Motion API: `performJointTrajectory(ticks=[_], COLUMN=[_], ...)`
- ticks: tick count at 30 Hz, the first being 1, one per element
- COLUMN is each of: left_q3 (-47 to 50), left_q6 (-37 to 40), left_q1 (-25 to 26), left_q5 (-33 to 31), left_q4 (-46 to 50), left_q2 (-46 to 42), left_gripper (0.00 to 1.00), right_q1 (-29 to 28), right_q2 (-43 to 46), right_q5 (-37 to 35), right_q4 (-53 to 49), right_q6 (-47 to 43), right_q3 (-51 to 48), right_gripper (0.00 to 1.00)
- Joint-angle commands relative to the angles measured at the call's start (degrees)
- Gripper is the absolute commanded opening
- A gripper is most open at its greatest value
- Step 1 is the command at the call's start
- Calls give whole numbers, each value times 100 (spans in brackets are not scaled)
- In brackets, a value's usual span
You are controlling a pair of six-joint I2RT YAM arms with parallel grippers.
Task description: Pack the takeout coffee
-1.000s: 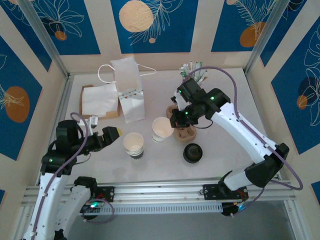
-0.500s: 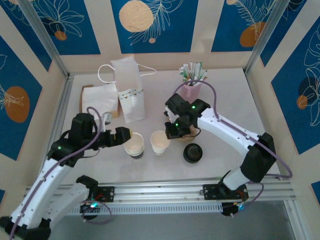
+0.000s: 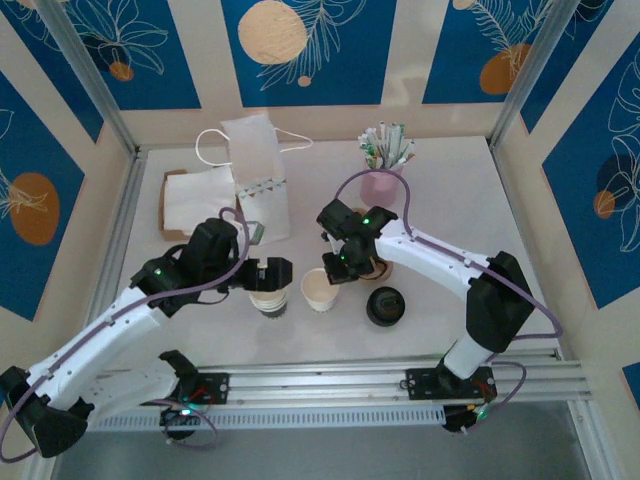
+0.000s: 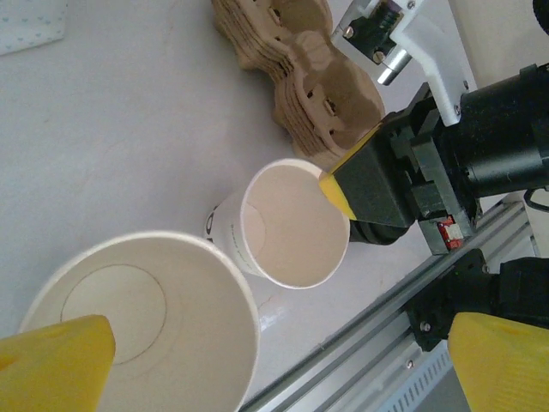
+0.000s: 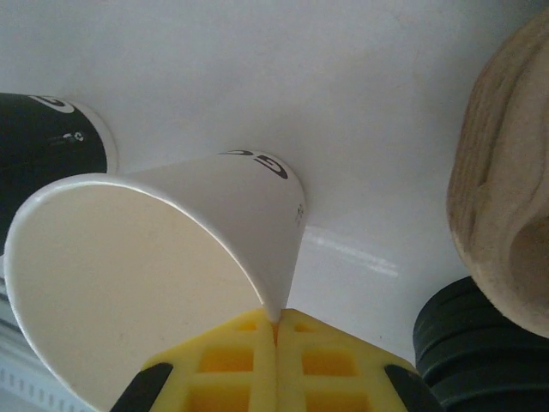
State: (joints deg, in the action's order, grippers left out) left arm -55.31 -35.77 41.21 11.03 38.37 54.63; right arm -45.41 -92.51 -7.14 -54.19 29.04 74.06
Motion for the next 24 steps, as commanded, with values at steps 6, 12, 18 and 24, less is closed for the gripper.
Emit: performJointTrajectory(ticks=[6,12,18,24], left_q3=[-366,-578,-730,-849], left_q6=[208,313,383,395], left_q1=[297,403,448,485], left_q5=[-455,-610,-584,-534], left_q4=[-167,-203,-355,-493], left_q2=[217,332,604,824], left_gripper=[100,100,100,100], right_q1=[193,382,392,392], right_q2=[213,403,503,655], right_q5=[-89,10,-16,3], right_q4=[-37,-11,-135,-251], right_q6=[84,64,24,50], right_q3=[-295,-484,-310,-204], right_gripper=[5,7,18,31])
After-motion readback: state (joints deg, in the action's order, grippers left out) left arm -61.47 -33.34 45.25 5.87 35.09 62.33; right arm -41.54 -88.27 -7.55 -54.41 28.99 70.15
